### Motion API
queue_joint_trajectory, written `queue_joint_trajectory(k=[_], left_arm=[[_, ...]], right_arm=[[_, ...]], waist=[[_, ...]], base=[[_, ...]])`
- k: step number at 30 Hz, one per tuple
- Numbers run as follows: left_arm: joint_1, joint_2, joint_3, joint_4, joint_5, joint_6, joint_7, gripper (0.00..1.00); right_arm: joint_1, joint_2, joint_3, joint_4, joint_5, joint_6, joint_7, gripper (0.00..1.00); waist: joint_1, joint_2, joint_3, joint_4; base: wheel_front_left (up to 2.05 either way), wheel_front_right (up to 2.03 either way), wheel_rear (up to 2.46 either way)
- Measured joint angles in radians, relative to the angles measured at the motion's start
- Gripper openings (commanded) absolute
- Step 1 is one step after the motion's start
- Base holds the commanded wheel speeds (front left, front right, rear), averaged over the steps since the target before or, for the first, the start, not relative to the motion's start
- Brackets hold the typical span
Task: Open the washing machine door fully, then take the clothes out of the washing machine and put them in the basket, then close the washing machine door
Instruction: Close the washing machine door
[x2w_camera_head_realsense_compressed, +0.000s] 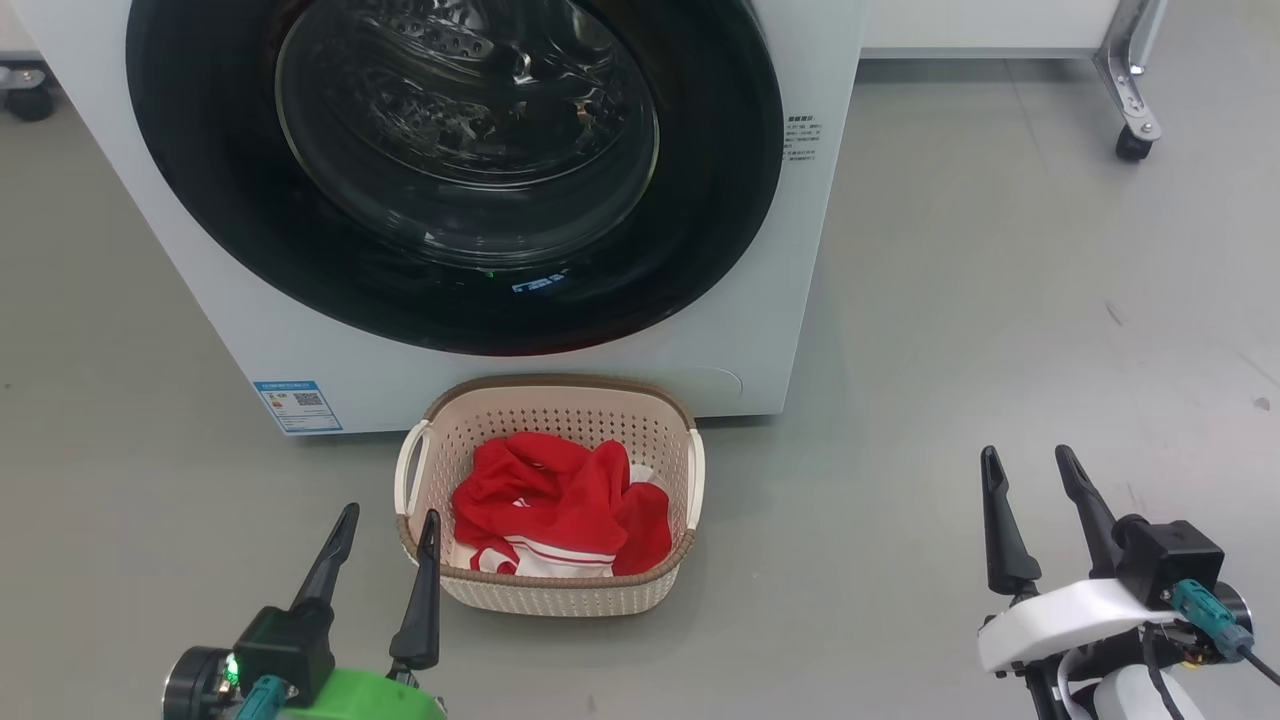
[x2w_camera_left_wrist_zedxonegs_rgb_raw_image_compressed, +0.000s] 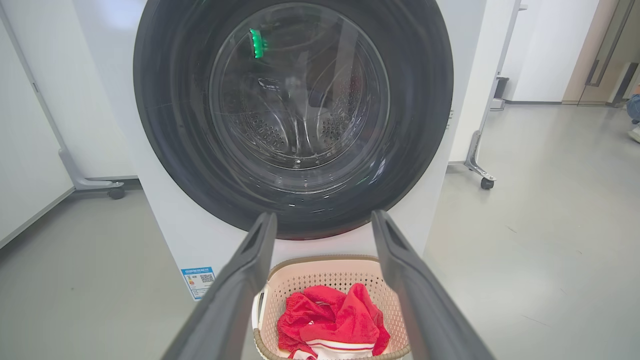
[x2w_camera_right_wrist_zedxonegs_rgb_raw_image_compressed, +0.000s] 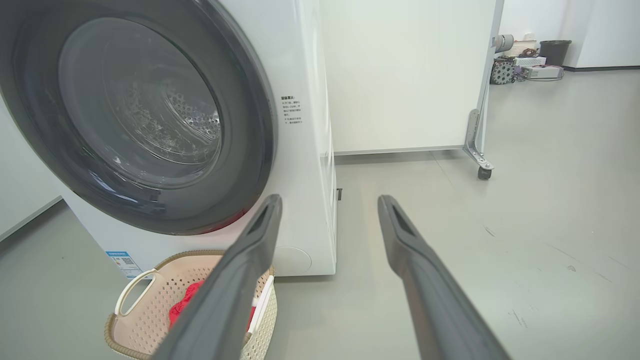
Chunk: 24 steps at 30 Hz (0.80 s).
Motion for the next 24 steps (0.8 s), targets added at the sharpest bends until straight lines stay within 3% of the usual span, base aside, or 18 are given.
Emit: queue_joint_trajectory(k=[8,24], left_arm=[[0.019,0.006,0.002,-0.005,-0.001,0.000,0.000,1.00],[0.021,0.014,0.003,-0.024,-0.001,0.001,0.005,1.00]], right_arm=[[0.054,-0.003,-0.011,-0.056,-0.002,-0.026,0.000,1.00],[0.110,-0.007,-0.007,-0.136,-0.009,-0.036,0.003,1.00]], waist=[[0.0000,0.0000,-0.015,0.003],[0.0000,0.0000,-0.013,0.002]], base=[[0.00,0.00,0.00],[0.00,0.00,0.00]])
